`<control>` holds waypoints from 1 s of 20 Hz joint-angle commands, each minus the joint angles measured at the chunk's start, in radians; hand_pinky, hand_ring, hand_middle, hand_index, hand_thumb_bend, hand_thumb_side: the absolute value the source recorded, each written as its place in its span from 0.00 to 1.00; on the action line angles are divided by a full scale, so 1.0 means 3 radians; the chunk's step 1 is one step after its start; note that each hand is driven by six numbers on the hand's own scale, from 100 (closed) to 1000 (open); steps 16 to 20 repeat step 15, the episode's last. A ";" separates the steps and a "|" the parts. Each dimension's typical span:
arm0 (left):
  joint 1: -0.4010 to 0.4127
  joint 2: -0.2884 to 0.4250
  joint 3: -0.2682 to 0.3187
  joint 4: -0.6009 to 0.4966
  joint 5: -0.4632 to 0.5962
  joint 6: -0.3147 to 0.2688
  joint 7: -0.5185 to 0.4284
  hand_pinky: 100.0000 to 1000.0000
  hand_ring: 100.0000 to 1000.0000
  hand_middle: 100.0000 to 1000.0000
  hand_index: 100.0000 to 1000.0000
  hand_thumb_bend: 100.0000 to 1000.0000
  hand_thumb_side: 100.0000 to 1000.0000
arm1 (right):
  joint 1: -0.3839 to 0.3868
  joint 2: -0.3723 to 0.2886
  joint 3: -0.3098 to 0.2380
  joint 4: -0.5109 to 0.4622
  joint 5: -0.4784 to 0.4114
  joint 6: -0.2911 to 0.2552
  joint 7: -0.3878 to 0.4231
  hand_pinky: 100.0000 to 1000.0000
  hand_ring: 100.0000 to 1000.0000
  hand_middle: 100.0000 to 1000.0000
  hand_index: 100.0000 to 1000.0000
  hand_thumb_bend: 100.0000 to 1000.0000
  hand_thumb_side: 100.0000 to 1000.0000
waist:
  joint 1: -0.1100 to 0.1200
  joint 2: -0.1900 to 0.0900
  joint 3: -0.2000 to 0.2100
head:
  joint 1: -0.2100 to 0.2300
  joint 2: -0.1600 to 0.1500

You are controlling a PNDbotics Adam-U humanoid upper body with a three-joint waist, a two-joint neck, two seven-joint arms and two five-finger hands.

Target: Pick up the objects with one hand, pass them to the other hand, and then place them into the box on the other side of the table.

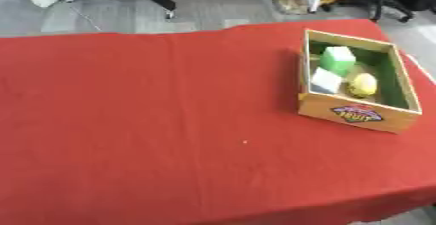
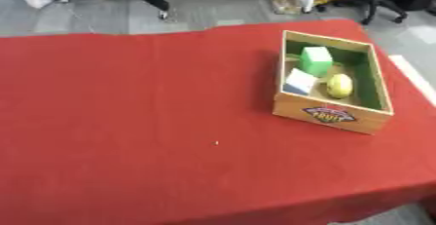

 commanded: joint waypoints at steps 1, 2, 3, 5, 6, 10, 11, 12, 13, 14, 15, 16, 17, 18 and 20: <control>-0.0166 0.0072 -0.0150 -0.0015 -0.0224 -0.0476 0.0148 0.87 0.73 0.73 0.82 0.32 0.78 | 0.0004 -0.0161 0.0004 -0.0029 0.0060 -0.0550 -0.0517 0.78 0.93 1.00 0.97 0.00 0.45 | 0.0047 -0.0105 0.0015 | 0.0052 0.0019; -0.0204 0.0064 -0.0177 -0.0015 -0.0258 -0.0477 0.0044 0.87 0.73 0.71 0.82 0.30 0.77 | 0.0009 -0.0164 0.0006 -0.0029 0.0063 -0.0553 -0.0517 0.78 0.93 1.00 0.97 0.00 0.45 | 0.0054 -0.0107 0.0020 | 0.0088 0.0019; -0.0228 0.0058 -0.0194 -0.0015 -0.0278 -0.0475 -0.0040 0.87 0.72 0.64 0.80 0.27 0.76 | 0.0011 -0.0169 0.0009 -0.0029 0.0061 -0.0556 -0.0517 0.78 0.93 1.00 0.97 0.00 0.46 | 0.0062 -0.0108 0.0025 | 0.0133 0.0019; -0.0238 0.0052 -0.0219 -0.0015 -0.0254 -0.0479 -0.0168 0.86 0.69 0.58 0.77 0.25 0.77 | 0.0006 -0.0185 0.0039 -0.0029 0.0062 -0.0569 -0.0517 0.78 0.93 1.00 0.98 0.00 0.47 | 0.0074 -0.0107 0.0031 | 0.0209 0.0019; -0.0235 0.0046 -0.0221 -0.0015 -0.0220 -0.0489 -0.0208 0.86 0.68 0.57 0.76 0.25 0.78 | -0.0002 -0.0194 0.0068 -0.0029 0.0064 -0.0582 -0.0517 0.79 0.94 1.00 0.99 0.00 0.49 | 0.0078 -0.0105 0.0031 | 0.0231 0.0019; -0.0218 0.0023 -0.0229 -0.0015 -0.0011 -0.0559 -0.0287 0.85 0.64 0.53 0.72 0.22 0.83 | -0.0071 -0.0214 0.0211 -0.0029 0.0057 -0.0674 -0.0517 0.79 0.94 1.00 1.00 0.00 0.54 | 0.0084 -0.0101 0.0029 | 0.0237 0.0019; -0.0217 0.0021 -0.0225 -0.0015 0.0042 -0.0579 -0.0302 0.86 0.64 0.52 0.71 0.22 0.82 | -0.0091 -0.0216 0.0242 -0.0029 0.0037 -0.0703 -0.0517 0.80 0.94 1.00 1.00 0.00 0.55 | 0.0084 -0.0103 0.0029 | 0.0231 0.0019; -0.0216 0.0019 -0.0221 -0.0015 0.0088 -0.0598 -0.0311 0.85 0.64 0.52 0.71 0.22 0.82 | -0.0105 -0.0217 0.0271 -0.0029 0.0020 -0.0728 -0.0517 0.80 0.95 1.00 1.00 0.00 0.54 | 0.0084 -0.0105 0.0029 | 0.0224 0.0019; -0.0213 0.0019 -0.0215 -0.0015 0.0127 -0.0616 -0.0317 0.86 0.64 0.51 0.70 0.22 0.82 | -0.0124 -0.0216 0.0290 -0.0029 0.0008 -0.0746 -0.0517 0.80 0.95 1.00 1.00 0.00 0.55 | 0.0085 -0.0107 0.0028 | 0.0218 0.0019; -0.0210 0.0020 -0.0209 -0.0015 0.0160 -0.0631 -0.0319 0.86 0.63 0.51 0.70 0.22 0.82 | -0.0144 -0.0214 0.0304 -0.0029 -0.0001 -0.0756 -0.0517 0.80 0.95 1.00 1.00 0.00 0.55 | 0.0085 -0.0109 0.0027 | 0.0216 0.0019; -0.0207 0.0019 -0.0203 -0.0015 0.0187 -0.0644 -0.0323 0.86 0.63 0.51 0.70 0.22 0.82 | -0.0163 -0.0211 0.0316 -0.0029 -0.0006 -0.0760 -0.0517 0.81 0.95 1.00 1.00 0.00 0.59 | 0.0086 -0.0111 0.0026 | 0.0218 0.0019; -0.0207 0.0019 -0.0203 -0.0015 0.0187 -0.0644 -0.0323 0.86 0.63 0.51 0.70 0.22 0.82 | -0.0163 -0.0211 0.0316 -0.0029 -0.0006 -0.0760 -0.0517 0.81 0.95 1.00 1.00 0.00 0.59 | 0.0086 -0.0111 0.0026 | 0.0218 0.0019; -0.0207 0.0019 -0.0203 -0.0015 0.0187 -0.0644 -0.0323 0.86 0.63 0.51 0.70 0.22 0.82 | -0.0163 -0.0211 0.0316 -0.0029 -0.0006 -0.0760 -0.0517 0.81 0.95 1.00 1.00 0.00 0.59 | 0.0086 -0.0111 0.0026 | 0.0218 0.0019; -0.0207 0.0019 -0.0203 -0.0015 0.0187 -0.0644 -0.0323 0.86 0.63 0.51 0.70 0.22 0.82 | -0.0163 -0.0211 0.0316 -0.0029 -0.0006 -0.0760 -0.0517 0.81 0.95 1.00 1.00 0.00 0.59 | 0.0086 -0.0111 0.0026 | 0.0218 0.0019; -0.0207 0.0019 -0.0203 -0.0015 0.0187 -0.0644 -0.0323 0.86 0.63 0.51 0.70 0.22 0.82 | -0.0163 -0.0211 0.0316 -0.0029 -0.0006 -0.0760 -0.0517 0.81 0.95 1.00 1.00 0.00 0.59 | 0.0086 -0.0111 0.0026 | 0.0218 0.0019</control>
